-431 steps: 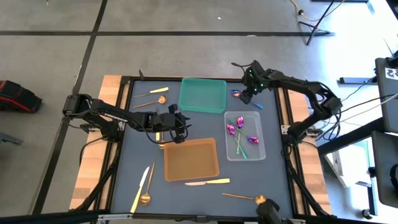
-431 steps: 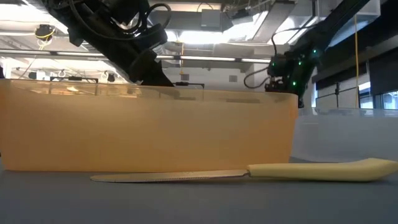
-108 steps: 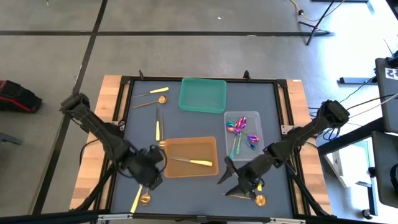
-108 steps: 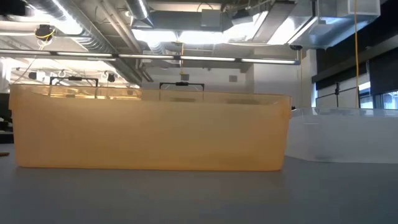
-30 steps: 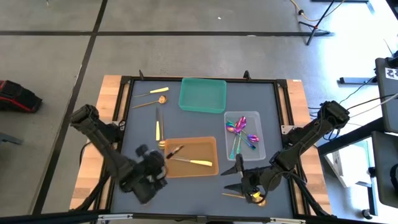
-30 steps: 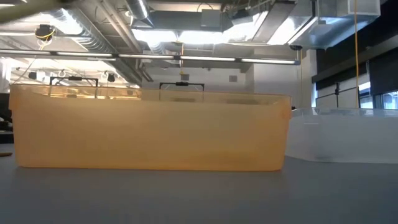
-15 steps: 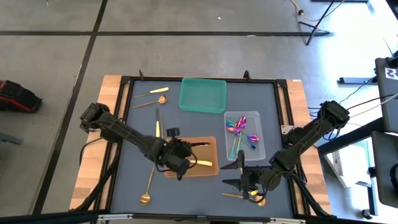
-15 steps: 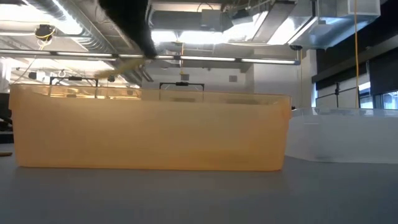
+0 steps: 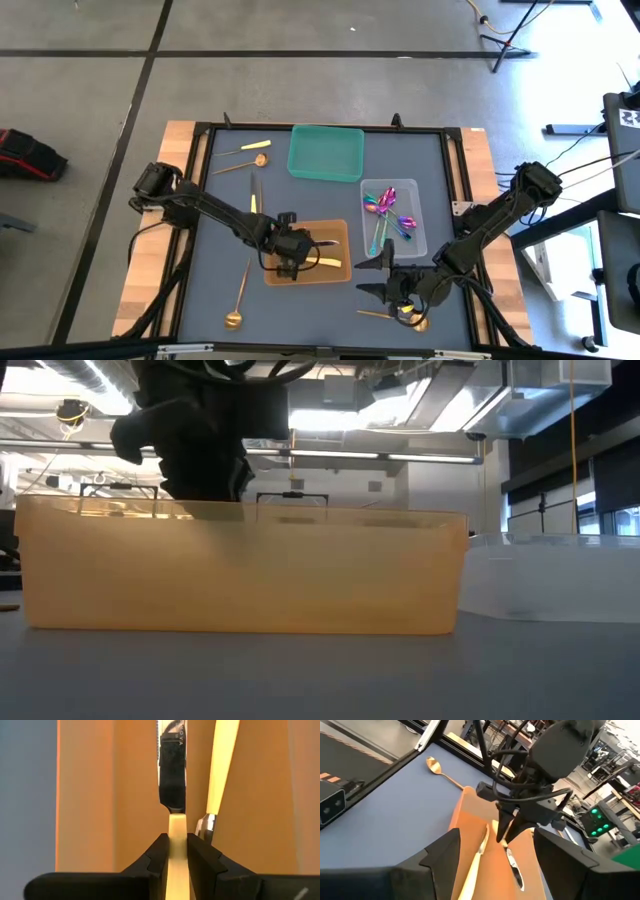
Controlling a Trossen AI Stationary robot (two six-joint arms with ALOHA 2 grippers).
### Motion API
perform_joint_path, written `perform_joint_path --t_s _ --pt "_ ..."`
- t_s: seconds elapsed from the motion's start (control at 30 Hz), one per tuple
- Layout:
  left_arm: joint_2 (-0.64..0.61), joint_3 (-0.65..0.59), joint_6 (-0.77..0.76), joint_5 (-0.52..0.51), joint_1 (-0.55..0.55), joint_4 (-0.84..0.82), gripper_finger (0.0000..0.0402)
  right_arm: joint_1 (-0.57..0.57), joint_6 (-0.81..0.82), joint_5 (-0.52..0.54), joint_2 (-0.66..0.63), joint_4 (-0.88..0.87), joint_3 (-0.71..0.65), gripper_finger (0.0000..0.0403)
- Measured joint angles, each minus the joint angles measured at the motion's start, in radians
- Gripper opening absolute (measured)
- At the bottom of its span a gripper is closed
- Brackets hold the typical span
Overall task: Sort silverware by color (type)
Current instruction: Put the yellow table knife into the orange bin
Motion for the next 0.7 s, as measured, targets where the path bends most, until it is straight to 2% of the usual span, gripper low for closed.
perform_joint_path --t_s 0.2,0.27,0.33,0.5,0.7 --pt "-0.001 0.022 -0.048 0.042 0.006 -0.022 0.0112 -0.014 0.009 -0.008 0.000 -0.015 0.000 0.0239" --pt "-0.003 0.058 -0.055 0.080 0.010 -0.062 0.0130 -0.019 0.012 -0.009 0.000 -0.026 0.000 0.0239" --pt "-0.017 0.098 -0.072 0.067 0.005 -0.131 0.0139 -0.019 0.018 -0.009 0.000 -0.030 0.000 0.0239" --pt "-0.105 0.167 -0.148 -0.082 0.010 -0.304 0.0143 -0.019 0.044 -0.009 0.000 -0.035 0.000 0.0239" --pt "-0.276 0.114 -0.354 -0.284 0.032 -0.489 0.0144 -0.019 0.105 -0.009 0.000 -0.048 0.000 0.0239"
